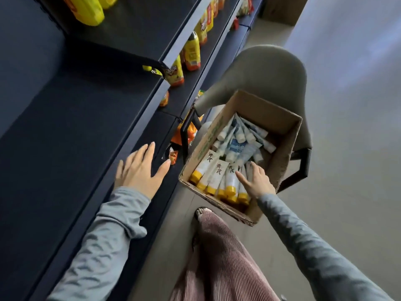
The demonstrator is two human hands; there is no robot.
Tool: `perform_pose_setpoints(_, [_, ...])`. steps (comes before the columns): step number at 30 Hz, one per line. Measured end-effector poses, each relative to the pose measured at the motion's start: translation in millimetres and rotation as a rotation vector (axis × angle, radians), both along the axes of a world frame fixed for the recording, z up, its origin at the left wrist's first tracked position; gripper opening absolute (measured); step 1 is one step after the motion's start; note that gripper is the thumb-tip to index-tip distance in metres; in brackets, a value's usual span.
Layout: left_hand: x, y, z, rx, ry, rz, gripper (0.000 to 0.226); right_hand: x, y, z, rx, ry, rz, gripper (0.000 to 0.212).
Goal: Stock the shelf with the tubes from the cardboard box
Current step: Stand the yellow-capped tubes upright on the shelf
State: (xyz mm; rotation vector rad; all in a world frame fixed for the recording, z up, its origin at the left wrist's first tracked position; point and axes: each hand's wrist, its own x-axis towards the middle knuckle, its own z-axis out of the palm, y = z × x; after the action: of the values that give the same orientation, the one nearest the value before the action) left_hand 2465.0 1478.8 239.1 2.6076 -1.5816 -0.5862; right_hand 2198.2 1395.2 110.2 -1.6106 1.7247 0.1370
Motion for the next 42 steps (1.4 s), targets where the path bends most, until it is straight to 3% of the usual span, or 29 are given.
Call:
perform_pose_setpoints(10, [-8, -49, -41, -0.004, 0.044, -0.01, 0.065, 19, -9, -83, 0.166, -0.105, -0.14, 0.087])
perform_pose_setpoints(16, [-14, -46, -76, 0.055, 0.091, 0.009, 0.064, 35, -17, -126, 0.277, -0.236, -0.436, 0.079])
perform_pose_setpoints(23, [-14, -35, -104, 0.101, 0.145, 0.021, 0.062, 44, -21, -154, 0.301, -0.144, -0.528, 0.063])
perform_pose_setpoints(31, [-16, -39, -109, 0.058, 0.21, 0.041, 0.059, 66, -25, -157, 0.372, -0.202, -0.726, 0.077])
perform_pose_setpoints(37, [-13, -45, -105, -0.009, 0.33, 0.089, 0.053, 50, -26, -126, 0.503, -0.521, -0.954, 0.045])
perform_pose_setpoints(42, [-16, -50, -102, -0.077, 0.524, 0.136, 0.043, 41, -8, -77, 0.473, -0.883, -0.922, 0.041])
